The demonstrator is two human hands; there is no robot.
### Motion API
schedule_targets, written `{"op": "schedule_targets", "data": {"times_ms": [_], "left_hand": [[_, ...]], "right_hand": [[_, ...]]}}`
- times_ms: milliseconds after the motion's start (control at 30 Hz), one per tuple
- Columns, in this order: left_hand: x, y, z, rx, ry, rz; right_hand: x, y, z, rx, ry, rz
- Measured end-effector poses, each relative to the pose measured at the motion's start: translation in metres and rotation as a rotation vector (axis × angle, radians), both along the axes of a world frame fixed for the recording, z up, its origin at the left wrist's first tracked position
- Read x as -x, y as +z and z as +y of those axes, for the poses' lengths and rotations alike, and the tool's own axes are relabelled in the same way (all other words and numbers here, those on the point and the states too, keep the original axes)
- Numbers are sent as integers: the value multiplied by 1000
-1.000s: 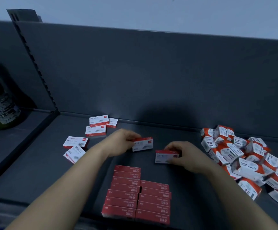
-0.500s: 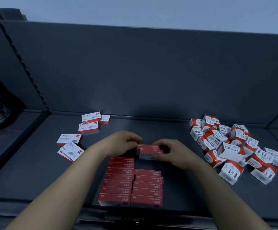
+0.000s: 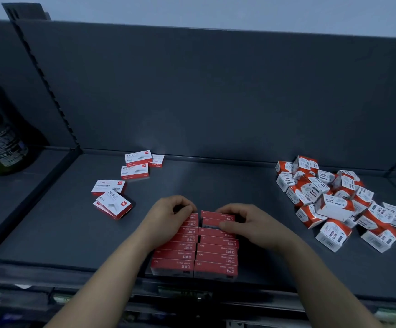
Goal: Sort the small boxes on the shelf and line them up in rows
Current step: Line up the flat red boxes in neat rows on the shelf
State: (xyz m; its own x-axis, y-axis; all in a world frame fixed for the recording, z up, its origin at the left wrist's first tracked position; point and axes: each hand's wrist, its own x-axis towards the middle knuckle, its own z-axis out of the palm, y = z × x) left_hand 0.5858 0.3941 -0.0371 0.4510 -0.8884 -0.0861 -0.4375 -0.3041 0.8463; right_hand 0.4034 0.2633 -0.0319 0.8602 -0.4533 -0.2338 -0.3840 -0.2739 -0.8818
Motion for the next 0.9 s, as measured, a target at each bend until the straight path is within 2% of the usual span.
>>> {"op": "schedule_targets", "data": {"times_ms": [233, 433, 533, 633, 767, 900], "left_hand": [[-6, 4, 2, -8, -13, -47], [-63, 25, -1, 55, 185, -185], [-113, 25, -10, -70, 304, -378], [-155, 24, -25, -217, 247, -504], [-173, 19, -42, -360, 126, -516], [-182, 15, -38, -352, 150, -531]], "right_hand": [[-8, 9, -4, 107, -27, 66], [-45, 9, -32, 327, -99, 60], [-78, 5, -45, 446, -65, 60], [-117, 4, -54, 519, -5, 46], [-165, -1, -61, 536, 59, -6], [-204, -10, -61, 538, 113, -20]]}}
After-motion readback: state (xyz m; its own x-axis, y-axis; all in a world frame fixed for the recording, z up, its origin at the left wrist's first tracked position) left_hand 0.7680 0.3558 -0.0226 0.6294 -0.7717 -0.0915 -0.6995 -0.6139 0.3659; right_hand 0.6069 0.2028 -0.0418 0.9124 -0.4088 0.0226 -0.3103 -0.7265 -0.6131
